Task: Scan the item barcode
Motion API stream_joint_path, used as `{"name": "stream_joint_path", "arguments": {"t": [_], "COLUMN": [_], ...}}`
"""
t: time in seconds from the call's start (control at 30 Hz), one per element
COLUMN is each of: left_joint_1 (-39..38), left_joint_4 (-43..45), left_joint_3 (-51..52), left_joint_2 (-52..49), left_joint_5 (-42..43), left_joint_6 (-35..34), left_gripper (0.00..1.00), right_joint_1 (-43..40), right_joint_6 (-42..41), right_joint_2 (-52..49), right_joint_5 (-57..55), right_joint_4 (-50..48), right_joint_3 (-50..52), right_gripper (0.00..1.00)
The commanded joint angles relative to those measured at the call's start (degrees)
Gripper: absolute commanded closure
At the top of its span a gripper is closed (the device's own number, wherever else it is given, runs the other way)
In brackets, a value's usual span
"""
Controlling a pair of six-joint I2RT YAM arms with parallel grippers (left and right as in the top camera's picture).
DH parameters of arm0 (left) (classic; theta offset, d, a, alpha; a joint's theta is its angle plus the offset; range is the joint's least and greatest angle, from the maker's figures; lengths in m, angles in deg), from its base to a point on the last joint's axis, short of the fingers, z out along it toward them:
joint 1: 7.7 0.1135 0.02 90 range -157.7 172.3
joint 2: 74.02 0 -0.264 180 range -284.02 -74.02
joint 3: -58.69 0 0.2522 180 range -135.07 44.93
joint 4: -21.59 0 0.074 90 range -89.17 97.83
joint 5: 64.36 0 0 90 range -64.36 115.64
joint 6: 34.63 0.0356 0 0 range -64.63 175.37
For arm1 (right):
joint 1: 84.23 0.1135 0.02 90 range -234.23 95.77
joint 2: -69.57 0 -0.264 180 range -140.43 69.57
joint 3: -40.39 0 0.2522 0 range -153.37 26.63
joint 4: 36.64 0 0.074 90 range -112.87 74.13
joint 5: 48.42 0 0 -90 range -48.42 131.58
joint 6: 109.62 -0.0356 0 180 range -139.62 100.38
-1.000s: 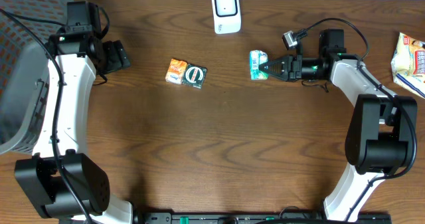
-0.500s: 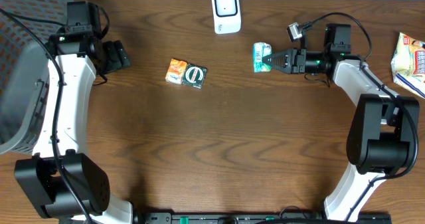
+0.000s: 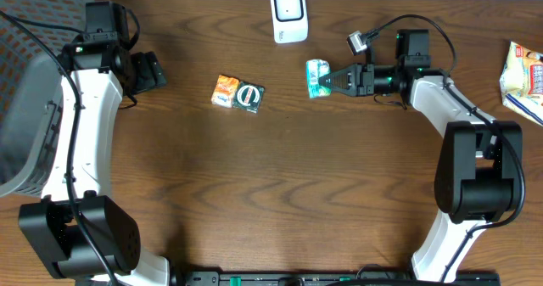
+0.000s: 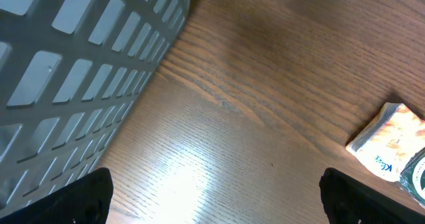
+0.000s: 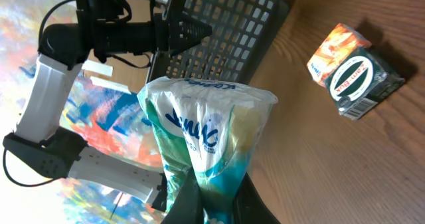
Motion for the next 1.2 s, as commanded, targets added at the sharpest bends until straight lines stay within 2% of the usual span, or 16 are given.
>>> {"name": "stream_joint_path", "arguments": {"t": [0.0,1.17], "left_joint_1": [0.1,0.2], "left_joint_4": [-0.1,-0.1], "left_joint_3": [0.3,0.3], "left_joint_2": [-0.5,-0.5], "left_joint_5": [0.1,0.1], "left_joint_6": [0.5,0.5], "left_gripper": [0.02,0.02], "right_joint_1": [0.6,1.0], "right_joint_6": [-0.3,-1.2], "right_joint_2": [0.6,0.6], "right_joint_5": [1.7,1.6], "right_joint_4": [-0.2,-0.2], "right_joint_3": [0.1,0.1], "right_gripper": [0.99,0.99]}}
